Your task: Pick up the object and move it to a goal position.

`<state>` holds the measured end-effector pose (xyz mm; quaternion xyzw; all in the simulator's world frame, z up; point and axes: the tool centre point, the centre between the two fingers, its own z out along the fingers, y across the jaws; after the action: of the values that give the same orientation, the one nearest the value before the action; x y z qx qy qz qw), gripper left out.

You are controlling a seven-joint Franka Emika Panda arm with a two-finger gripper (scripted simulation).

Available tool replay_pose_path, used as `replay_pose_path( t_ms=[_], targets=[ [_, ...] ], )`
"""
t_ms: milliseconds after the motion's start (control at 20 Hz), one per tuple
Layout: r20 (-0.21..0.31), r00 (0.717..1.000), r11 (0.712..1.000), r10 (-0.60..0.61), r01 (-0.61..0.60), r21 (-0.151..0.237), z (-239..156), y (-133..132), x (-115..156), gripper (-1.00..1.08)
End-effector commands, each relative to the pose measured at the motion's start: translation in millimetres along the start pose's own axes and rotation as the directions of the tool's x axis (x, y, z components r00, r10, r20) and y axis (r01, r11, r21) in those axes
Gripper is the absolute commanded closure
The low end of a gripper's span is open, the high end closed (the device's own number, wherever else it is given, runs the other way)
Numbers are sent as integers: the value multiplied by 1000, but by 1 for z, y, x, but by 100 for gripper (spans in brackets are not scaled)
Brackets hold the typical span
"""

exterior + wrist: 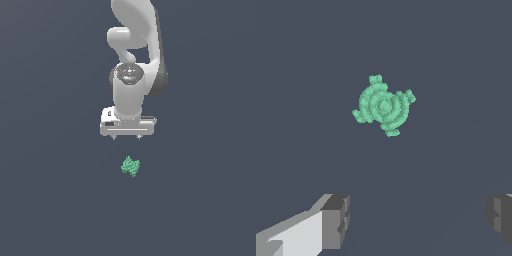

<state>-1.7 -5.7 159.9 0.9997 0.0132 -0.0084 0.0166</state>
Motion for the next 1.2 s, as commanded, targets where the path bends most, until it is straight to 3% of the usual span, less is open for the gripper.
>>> replay_pose_path(
  t_ms=[0,450,800,1150],
  targets=[
    [0,1000,1000,0,0,0,0,0,0,-92],
    [-1,999,998,-53,53,28,-6,-37,1,-92],
    [-1,1000,999,-25,25,29,-2,-35,5,-92],
    [0,997,996,78,-78,33,11,-32,22,-92]
  ],
)
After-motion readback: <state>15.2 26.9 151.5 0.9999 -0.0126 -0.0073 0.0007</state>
